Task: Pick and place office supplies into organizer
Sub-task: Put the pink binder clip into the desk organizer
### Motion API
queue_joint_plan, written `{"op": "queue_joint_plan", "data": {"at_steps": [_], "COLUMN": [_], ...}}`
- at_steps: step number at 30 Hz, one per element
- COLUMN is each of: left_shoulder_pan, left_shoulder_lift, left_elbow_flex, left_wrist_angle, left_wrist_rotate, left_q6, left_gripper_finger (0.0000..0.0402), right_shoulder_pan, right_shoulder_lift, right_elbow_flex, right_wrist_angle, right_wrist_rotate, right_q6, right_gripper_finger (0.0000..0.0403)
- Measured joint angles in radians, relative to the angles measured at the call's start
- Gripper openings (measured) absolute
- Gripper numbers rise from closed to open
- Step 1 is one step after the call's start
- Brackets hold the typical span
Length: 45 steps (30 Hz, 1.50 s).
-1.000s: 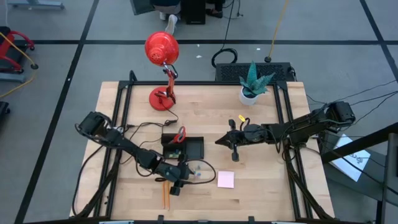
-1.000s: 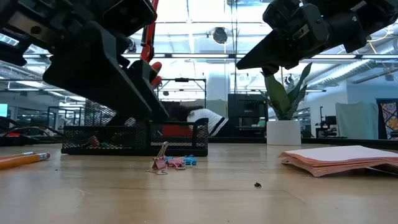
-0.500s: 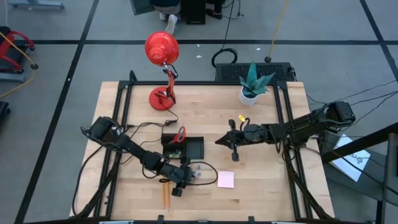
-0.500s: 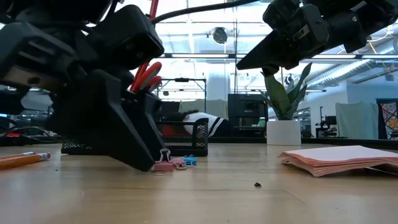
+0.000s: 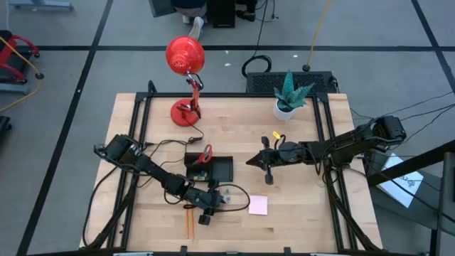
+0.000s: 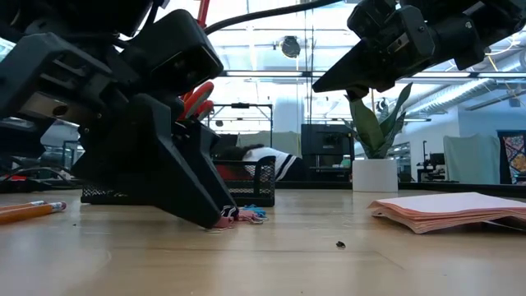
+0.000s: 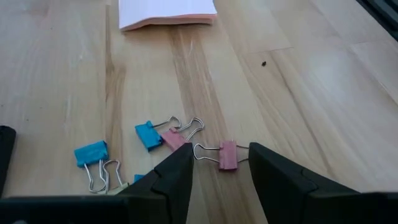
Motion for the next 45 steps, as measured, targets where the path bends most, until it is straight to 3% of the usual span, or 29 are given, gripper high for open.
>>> {"op": "queue_joint_plan", "data": {"at_steps": [5, 19, 29, 36, 45], "left_shoulder_pan": [0.0, 0.002, -0.006, -0.024, -0.107], "left_shoulder_lift": [0.0, 0.002, -0.029, -0.153, -0.415], "left_elbow_flex": [0.0, -0.002, -0.005, -0.005, -0.003], "left_wrist_angle": [-0.001, 0.019, 0.004, -0.089, -0.349], "left_wrist_rotate": [-0.001, 0.001, 0.025, -0.014, -0.234], "left_q6": [-0.009, -0.004, 0.031, 0.074, 0.166], "left_gripper_finger": [0.0151, 0.0043, 0.0031, 0.0029, 0.003], "right_shoulder_pan": [0.0, 0.0, 0.0, 0.0, 0.0], "right_shoulder_lift": [0.0, 0.0, 0.0, 0.0, 0.0], "right_elbow_flex": [0.0, 0.0, 0.0, 0.0, 0.0], "right_wrist_angle": [0.0, 0.0, 0.0, 0.0, 0.0], "right_wrist_rotate": [0.0, 0.0, 0.0, 0.0, 0.0], "right_q6": [0.0, 0.0, 0.0, 0.0, 0.003], "right_gripper_finger": [0.0004, 0.0004, 0.0004, 0.0004, 0.0004]}}
